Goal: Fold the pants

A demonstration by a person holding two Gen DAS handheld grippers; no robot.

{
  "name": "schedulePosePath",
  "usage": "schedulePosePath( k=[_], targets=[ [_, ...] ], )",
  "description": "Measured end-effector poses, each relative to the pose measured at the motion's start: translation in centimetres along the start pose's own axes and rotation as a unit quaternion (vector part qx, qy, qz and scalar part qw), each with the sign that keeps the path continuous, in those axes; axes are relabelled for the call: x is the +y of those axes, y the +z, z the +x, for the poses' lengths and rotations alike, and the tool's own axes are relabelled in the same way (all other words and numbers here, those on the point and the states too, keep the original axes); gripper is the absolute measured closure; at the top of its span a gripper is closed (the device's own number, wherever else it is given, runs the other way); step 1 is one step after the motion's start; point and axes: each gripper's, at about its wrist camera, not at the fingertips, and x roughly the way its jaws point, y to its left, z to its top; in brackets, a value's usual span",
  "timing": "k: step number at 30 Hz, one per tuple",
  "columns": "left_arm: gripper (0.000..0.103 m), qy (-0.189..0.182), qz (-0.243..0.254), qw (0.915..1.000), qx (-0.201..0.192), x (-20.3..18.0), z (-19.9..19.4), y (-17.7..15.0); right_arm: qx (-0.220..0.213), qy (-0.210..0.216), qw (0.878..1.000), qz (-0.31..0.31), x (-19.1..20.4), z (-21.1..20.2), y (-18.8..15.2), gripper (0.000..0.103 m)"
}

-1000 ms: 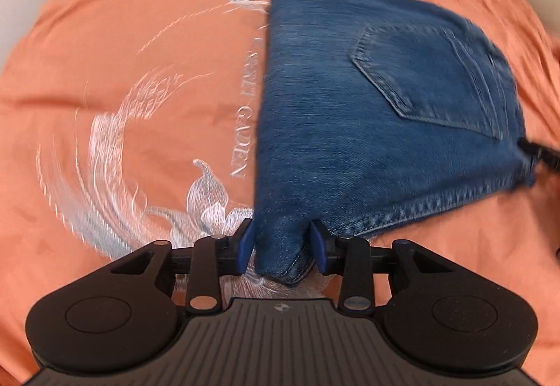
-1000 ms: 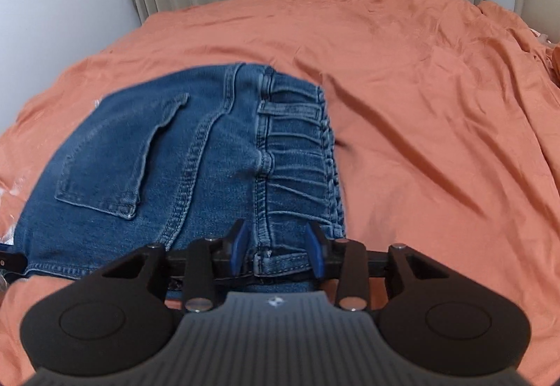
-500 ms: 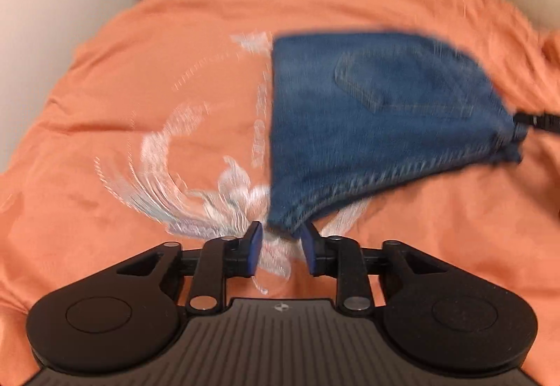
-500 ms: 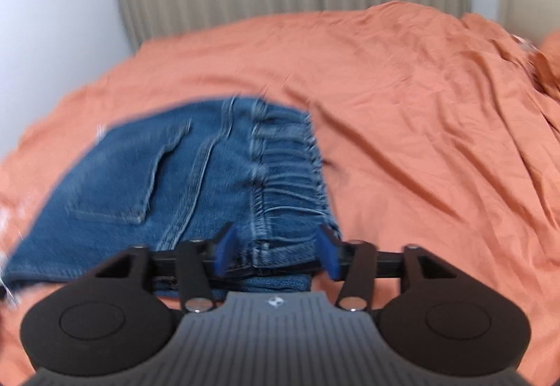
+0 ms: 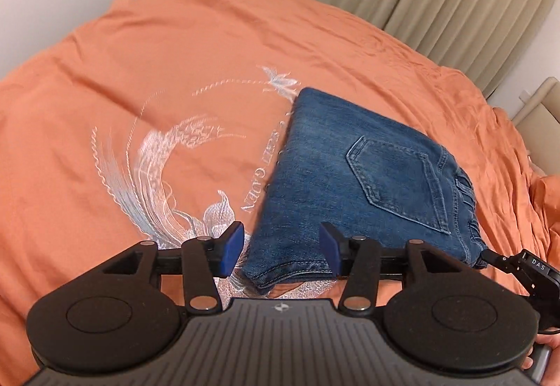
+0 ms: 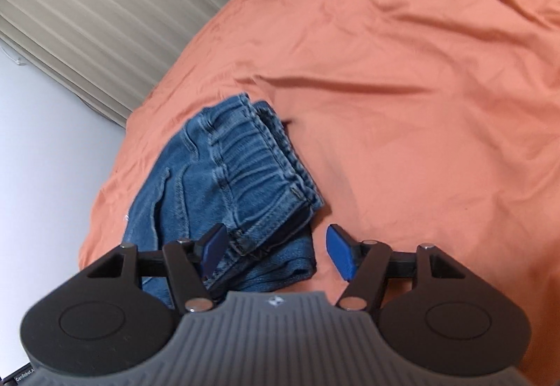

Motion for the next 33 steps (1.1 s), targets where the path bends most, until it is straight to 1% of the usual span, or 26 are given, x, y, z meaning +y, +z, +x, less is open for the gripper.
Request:
schedulePosePath(
  k=[3,8,11,14,15,16,17,20,23,26,28,30,31,33],
  targets=[
    [0.045,0.000,0.001,1.0000,0.008,0.0,0.9,0.3,0.010,0.017,1.000,0.020,-0.5,1.0,0.2,0.042],
    [0.044,-0.024,-0.013,0.9995,0.018,-0.1,2.4,1.7,0.018,0.034,0.999,0.033,-0.8,2.0,0.4,0.041],
    [0.044,-0.034,-0.018,0.9988,0.029,-0.2,3.9,2.9,0.014,0.051,0.997,0.064,-1.6,2.5,0.8,0.040],
    [0.042,-0.051,-0.021,0.9978,0.037,-0.3,5.7,4.1,0.010,0.075,0.992,0.100,-2.5,2.8,1.1,0.034],
    [0.041,-0.057,-0.023,0.9971,0.044,-0.3,6.4,4.6,0.010,0.081,0.991,0.105,-2.7,3.0,1.3,0.034],
    [0.041,-0.060,-0.025,0.9965,0.053,-0.3,7.2,5.0,0.011,0.081,0.991,0.106,-2.7,3.3,1.5,0.035],
    [0.041,-0.063,-0.024,0.9958,0.062,-0.3,8.0,5.3,0.014,0.080,0.991,0.105,-2.7,3.7,1.7,0.038],
    [0.041,-0.053,-0.017,0.9957,0.075,-0.1,10.2,6.1,0.017,0.071,0.992,0.099,-2.5,4.6,2.4,0.051],
    [0.038,-0.068,-0.035,0.9929,0.090,0.5,12.2,6.7,0.021,0.081,0.991,0.103,-2.7,5.3,2.7,0.051],
    [0.034,-0.085,-0.048,0.9909,0.092,0.9,13.5,7.1,0.029,0.090,0.991,0.100,-2.8,5.9,3.0,0.051],
    [0.033,-0.090,-0.052,0.9903,0.093,0.8,14.1,7.3,0.032,0.095,0.990,0.100,-2.8,6.2,3.1,0.052],
    [0.035,-0.095,-0.053,0.9895,0.096,0.8,14.5,7.5,0.034,0.101,0.989,0.100,-3.0,6.5,3.3,0.057],
    [0.043,-0.098,-0.052,0.9891,0.096,0.7,14.8,7.6,0.035,0.102,0.989,0.099,-3.0,6.6,3.3,0.058],
    [0.054,-0.103,-0.050,0.9883,0.102,0.4,15.1,7.7,0.036,0.104,0.989,0.094,-3.0,6.6,3.4,0.062]
  ],
)
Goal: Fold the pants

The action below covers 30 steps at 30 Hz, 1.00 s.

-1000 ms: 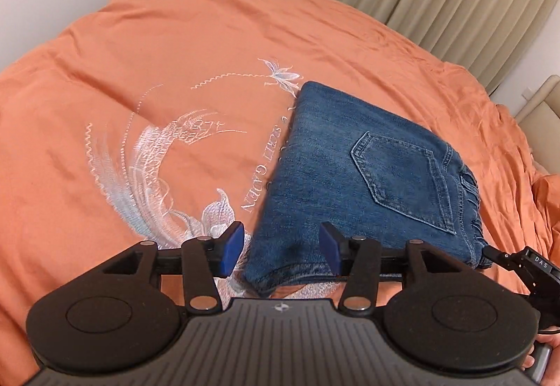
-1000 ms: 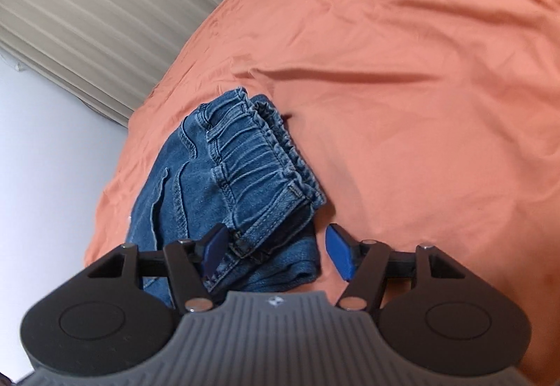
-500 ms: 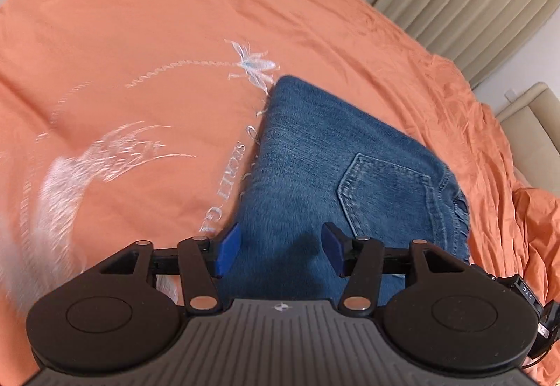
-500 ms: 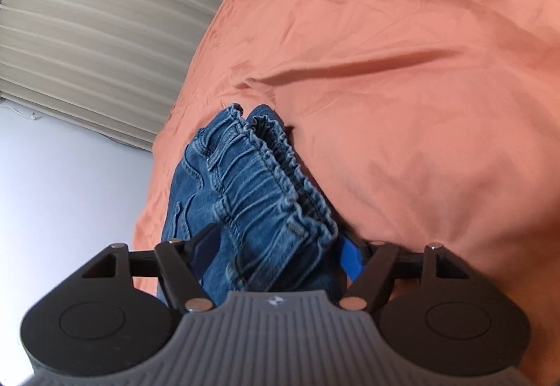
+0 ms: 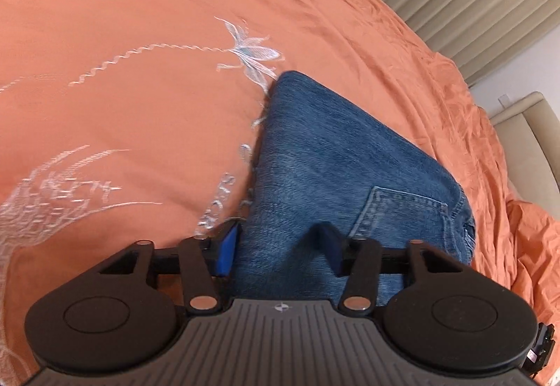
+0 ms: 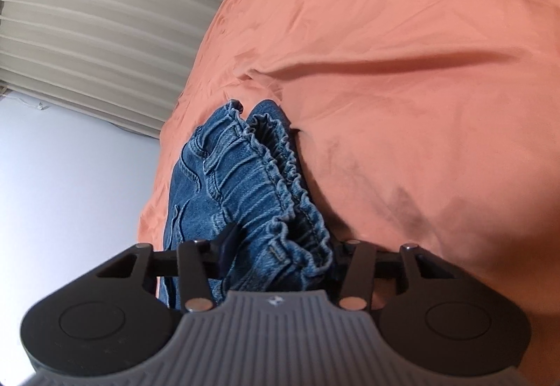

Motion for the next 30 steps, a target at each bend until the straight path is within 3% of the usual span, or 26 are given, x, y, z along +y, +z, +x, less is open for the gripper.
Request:
schedulePosePath(
  k=[7,10,22,30],
  targets=[
    [0.085,0.022,0.050,0.9985,0.000,-1.8,-0.3,-0.1,-0.002,-0.004,1.000,-0.021,0.7,-0.2,-0.1,0.071],
    [0.090,0.025,0.070,0.9972,-0.007,-2.3,-0.9,-0.3,-0.004,-0.004,1.000,-0.031,1.1,-0.4,-0.2,0.076],
    [0.093,0.022,0.127,0.9916,-0.017,-5.3,-5.8,0.5,-0.018,0.029,0.997,-0.070,4.2,-3.4,-1.1,0.084],
    [0.093,0.038,0.168,0.9842,-0.040,-6.2,-13.6,3.3,0.000,0.068,0.992,-0.105,9.5,-4.3,-3.1,0.085]
  ],
)
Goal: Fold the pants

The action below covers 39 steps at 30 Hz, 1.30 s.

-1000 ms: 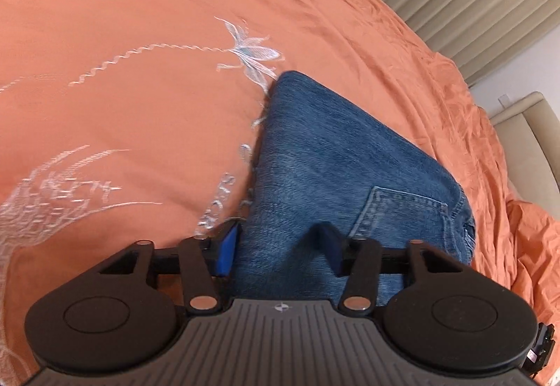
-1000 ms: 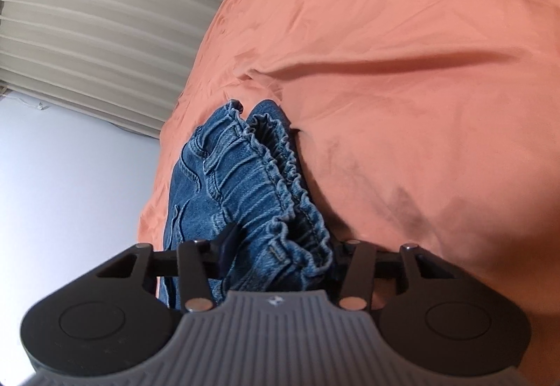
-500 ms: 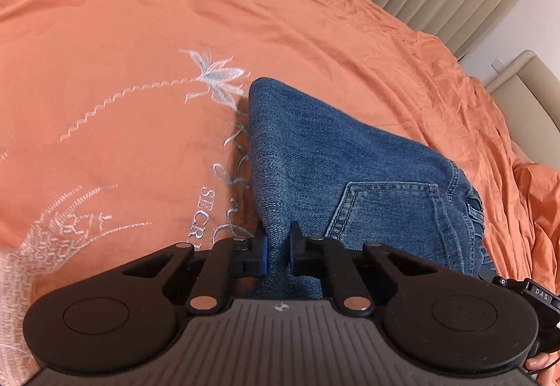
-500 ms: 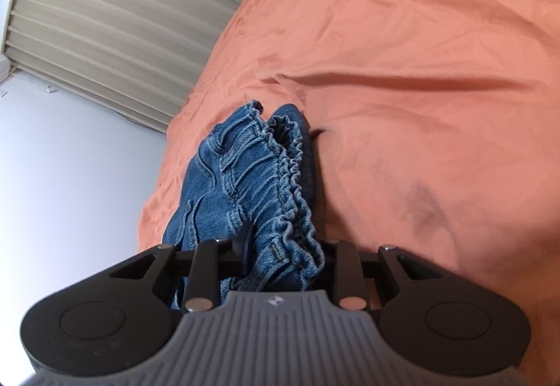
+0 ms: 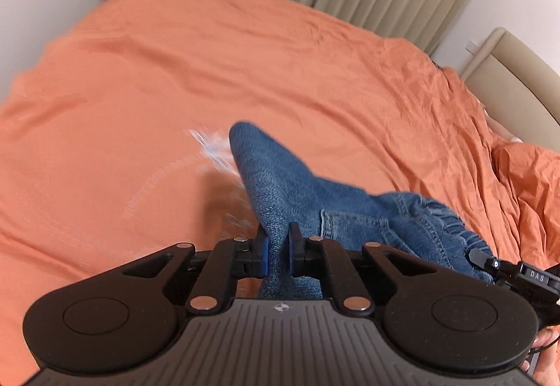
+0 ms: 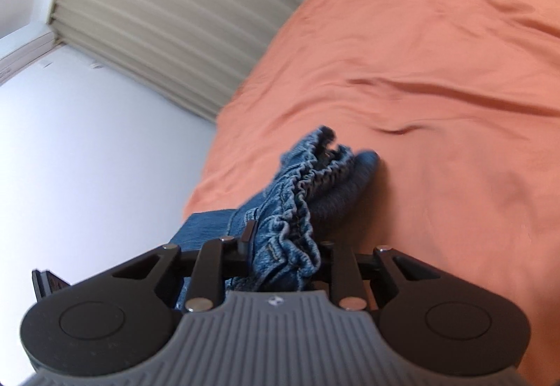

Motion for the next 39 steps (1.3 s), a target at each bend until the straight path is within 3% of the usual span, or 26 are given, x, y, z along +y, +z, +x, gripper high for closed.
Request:
schedulePosePath(
  k=[8,14,19,26,30,36,39],
  targets=[
    [0.093,0.051,0.046,0.9973,-0.028,3.2,-9.2,3.8,0.010,0.080,0.996,-0.025,8.2,2.9,-3.1,0.085],
    [0.093,0.069,0.057,0.9949,-0.047,6.9,-9.4,3.9,0.020,0.092,0.995,-0.032,11.7,6.7,-5.9,0.085],
    [0.093,0.058,0.037,0.9970,-0.034,11.1,-6.2,0.8,0.031,0.059,0.996,-0.066,12.5,9.1,-7.9,0.085],
    [0.093,0.072,0.007,0.9971,0.026,14.3,-0.5,-4.1,0.087,-0.017,0.994,-0.067,9.7,11.7,-10.8,0.085],
    [0.093,0.070,-0.003,0.9966,0.044,16.0,1.0,-4.9,0.103,-0.049,0.992,-0.060,8.4,12.3,-11.5,0.085],
    [0.088,0.091,0.026,0.9933,0.067,15.6,3.5,-5.9,0.124,-0.095,0.984,-0.084,7.1,13.7,-12.4,0.084],
    [0.084,0.086,-0.002,0.9940,0.068,16.5,3.6,-6.0,0.128,-0.101,0.983,-0.082,7.1,14.7,-12.3,0.084]
  ],
)
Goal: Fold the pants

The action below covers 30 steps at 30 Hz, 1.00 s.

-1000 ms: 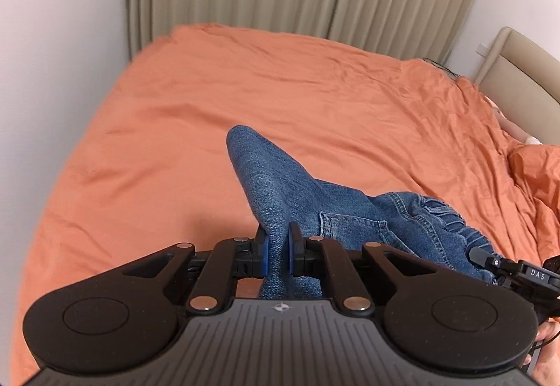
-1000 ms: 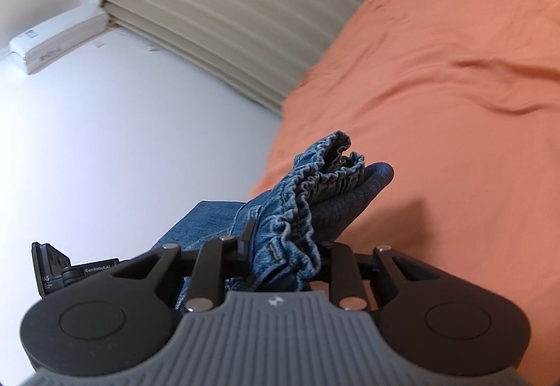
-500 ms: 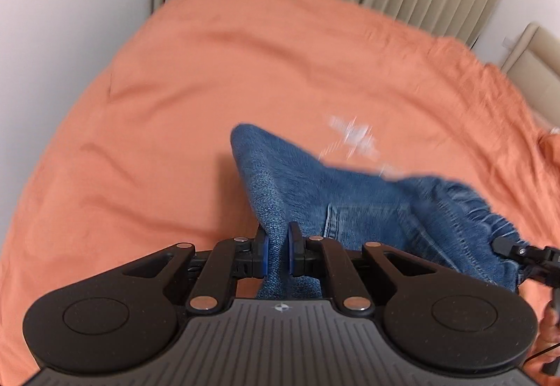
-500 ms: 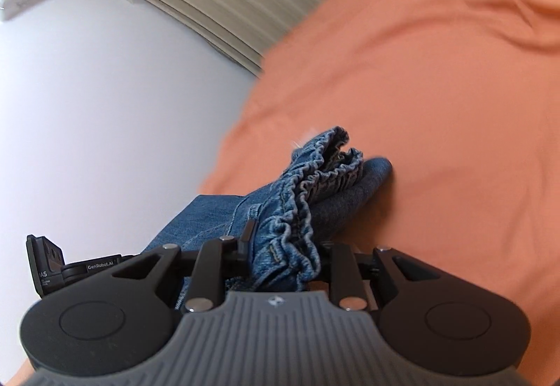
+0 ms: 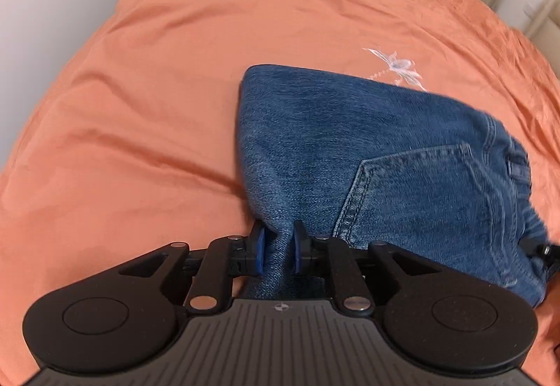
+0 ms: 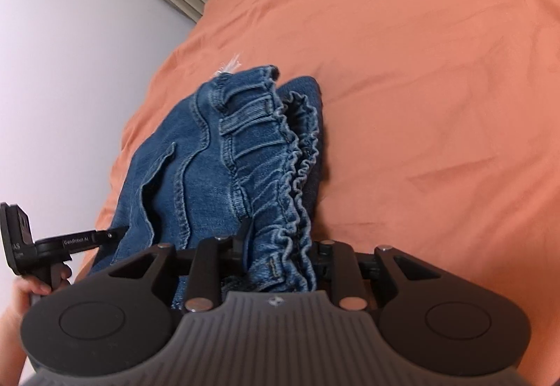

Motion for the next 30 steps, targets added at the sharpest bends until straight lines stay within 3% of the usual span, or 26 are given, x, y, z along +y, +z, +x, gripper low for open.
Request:
schedulePosePath(
  k=[4,6,8,11,14,15,17,19,22,27,30],
  targets=[
    [0.062,0.019,-0.012,0.9997,-0.013,0.3,-2.0,0.3,0.004,-0.006,1.000,0.007,-0.1,-0.2,0.4,0.078],
    [0.062,0.037,0.003,0.9991,-0.020,0.2,-3.6,0.0,0.002,-0.012,1.000,-0.005,0.5,-0.6,0.5,0.064],
    [0.062,0.035,0.019,0.9990,-0.020,0.1,-5.5,-0.5,-0.010,-0.025,0.999,-0.027,1.0,-1.2,0.4,0.057],
    [0.062,0.020,0.040,0.9989,-0.015,-0.4,-7.9,-1.3,-0.042,-0.063,0.994,-0.075,2.1,-2.9,0.1,0.055],
    [0.062,0.018,0.057,0.9982,0.011,-0.7,-9.1,-2.3,-0.083,-0.091,0.985,-0.123,3.4,-4.7,-0.5,0.057],
    [0.062,0.021,0.065,0.9975,0.020,-1.1,-9.3,-2.8,-0.095,-0.092,0.981,-0.144,3.9,-5.4,-0.8,0.063],
    [0.063,0.035,0.085,0.9950,0.038,-1.4,-9.2,-3.8,-0.115,-0.091,0.969,-0.198,5.5,-6.4,-1.6,0.072],
    [0.063,0.052,0.093,0.9931,0.050,-1.2,-8.9,-5.0,-0.123,-0.089,0.955,-0.255,7.4,-6.5,-2.5,0.072],
    [0.063,0.044,0.067,0.9951,0.058,0.0,-8.3,-5.9,-0.112,-0.084,0.939,-0.313,9.1,-5.6,-3.8,0.072],
    [0.067,0.050,0.036,0.9945,0.085,1.3,-6.6,-6.7,-0.046,-0.096,0.940,-0.323,8.4,-2.6,-5.3,0.078],
    [0.067,0.057,0.033,0.9944,0.083,1.1,-6.6,-6.6,-0.036,-0.107,0.937,-0.329,8.0,-1.2,-5.7,0.078]
  ],
)
